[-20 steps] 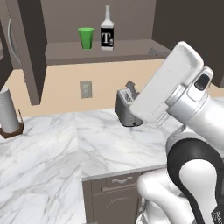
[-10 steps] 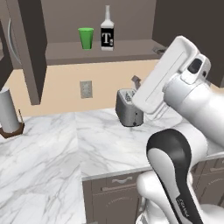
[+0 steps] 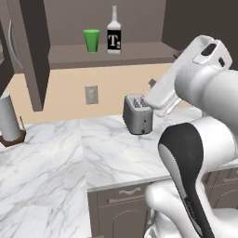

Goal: Open the cabinet directly in front. Then move the liquor and the cup to the dining counter with the candle on it.

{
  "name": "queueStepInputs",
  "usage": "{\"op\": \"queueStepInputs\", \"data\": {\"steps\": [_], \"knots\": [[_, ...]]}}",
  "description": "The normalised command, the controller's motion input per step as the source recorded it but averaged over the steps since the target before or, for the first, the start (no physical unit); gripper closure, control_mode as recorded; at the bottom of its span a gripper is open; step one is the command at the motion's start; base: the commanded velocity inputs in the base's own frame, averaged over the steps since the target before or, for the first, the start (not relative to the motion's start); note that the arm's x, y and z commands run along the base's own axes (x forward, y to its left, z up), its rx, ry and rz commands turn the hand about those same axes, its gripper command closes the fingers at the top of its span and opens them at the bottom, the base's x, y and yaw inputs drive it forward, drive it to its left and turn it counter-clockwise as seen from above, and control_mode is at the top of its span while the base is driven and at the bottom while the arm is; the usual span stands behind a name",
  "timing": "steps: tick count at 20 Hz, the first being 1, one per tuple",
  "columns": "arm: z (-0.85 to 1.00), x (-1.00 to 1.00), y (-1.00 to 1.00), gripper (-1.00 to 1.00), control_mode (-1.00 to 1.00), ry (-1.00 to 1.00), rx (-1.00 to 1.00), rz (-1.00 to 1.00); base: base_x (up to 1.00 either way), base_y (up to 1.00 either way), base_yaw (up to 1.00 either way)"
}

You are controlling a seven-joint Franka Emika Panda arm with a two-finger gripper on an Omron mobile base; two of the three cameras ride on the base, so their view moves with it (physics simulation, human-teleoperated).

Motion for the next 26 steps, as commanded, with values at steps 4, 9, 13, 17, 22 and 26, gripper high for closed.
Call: {"op": "queueStepInputs", "data": {"steps": [4,9,13,17,22,26], "knots": [[-0.06,0.00,-0.07,-1.00,-1.00,0.44,0.14,-0.28,0.00,0.00,0.00],[-0.11,0.02,0.00,-1.00,-1.00,0.47,0.09,-0.25,0.00,0.00,0.00],[-0.01,0.02,-0.08,-1.00,-1.00,0.40,0.11,-0.16,0.00,0.00,0.00],[0.00,0.00,-0.25,-1.00,-1.00,0.14,0.16,-0.01,0.00,0.00,0.00],[-0.02,0.00,-0.22,-1.00,-1.00,0.04,0.08,0.02,0.00,0.00,0.00],[-0.33,0.00,-0.02,-1.00,-1.00,-0.25,0.11,0.01,0.00,0.00,0.00]]}}
